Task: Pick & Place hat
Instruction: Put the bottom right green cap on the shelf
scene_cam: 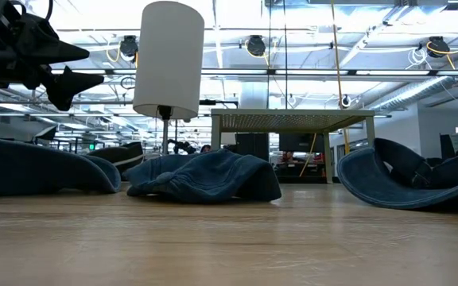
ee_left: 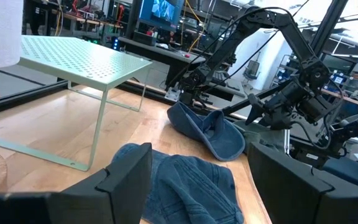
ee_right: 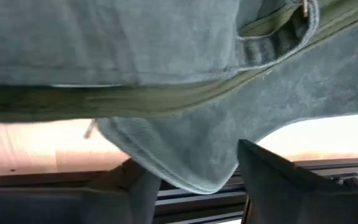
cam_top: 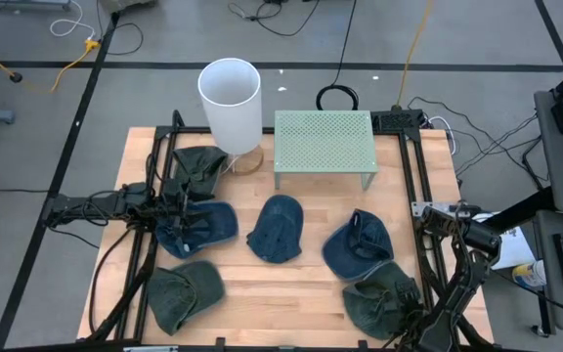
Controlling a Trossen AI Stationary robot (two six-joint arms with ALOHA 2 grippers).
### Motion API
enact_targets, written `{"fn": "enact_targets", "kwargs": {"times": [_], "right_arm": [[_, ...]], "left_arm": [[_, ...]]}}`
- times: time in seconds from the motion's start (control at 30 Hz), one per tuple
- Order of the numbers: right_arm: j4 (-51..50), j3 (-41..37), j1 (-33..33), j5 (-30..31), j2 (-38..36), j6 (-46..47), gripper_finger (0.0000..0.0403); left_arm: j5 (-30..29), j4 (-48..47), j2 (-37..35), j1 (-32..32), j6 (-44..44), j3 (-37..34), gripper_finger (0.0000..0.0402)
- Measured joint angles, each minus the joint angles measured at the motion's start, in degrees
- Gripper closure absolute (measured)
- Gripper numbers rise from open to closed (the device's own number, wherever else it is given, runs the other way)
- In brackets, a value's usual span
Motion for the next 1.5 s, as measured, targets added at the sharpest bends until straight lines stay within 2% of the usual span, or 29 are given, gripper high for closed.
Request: {"fn": "enact_targets", "kwargs": {"times": [0.37,0.63,0.97,1.07,1.23,1.5], "right_arm": [[0.53,0.00,1.92,-3.86,-1.86,-2.78,0.0389],[1.29,-0.01,1.92,-4.48,-7.35,-1.94,0.0395],[6.51,0.00,0.92,-3.90,-26.24,8.24,0.0397],[9.60,0.00,0.67,-0.51,-32.15,12.51,0.0397],[16.02,0.00,0.63,9.53,-40.23,14.55,0.0397],[25.50,0.00,0.28,28.79,-46.38,5.68,0.0398]], "left_arm": [[0.00,0.01,0.01,0.01,0.00,0.00,0.0131],[0.00,0.01,0.00,0.00,0.00,0.00,0.0131],[0.00,-0.01,0.01,0.01,0.00,0.00,0.0131],[0.00,-0.01,0.01,0.00,0.00,0.00,0.0131],[-0.01,0.00,-0.01,0.00,0.00,0.00,0.0131],[0.00,0.01,0.01,0.00,0.00,0.00,0.0131]]}}
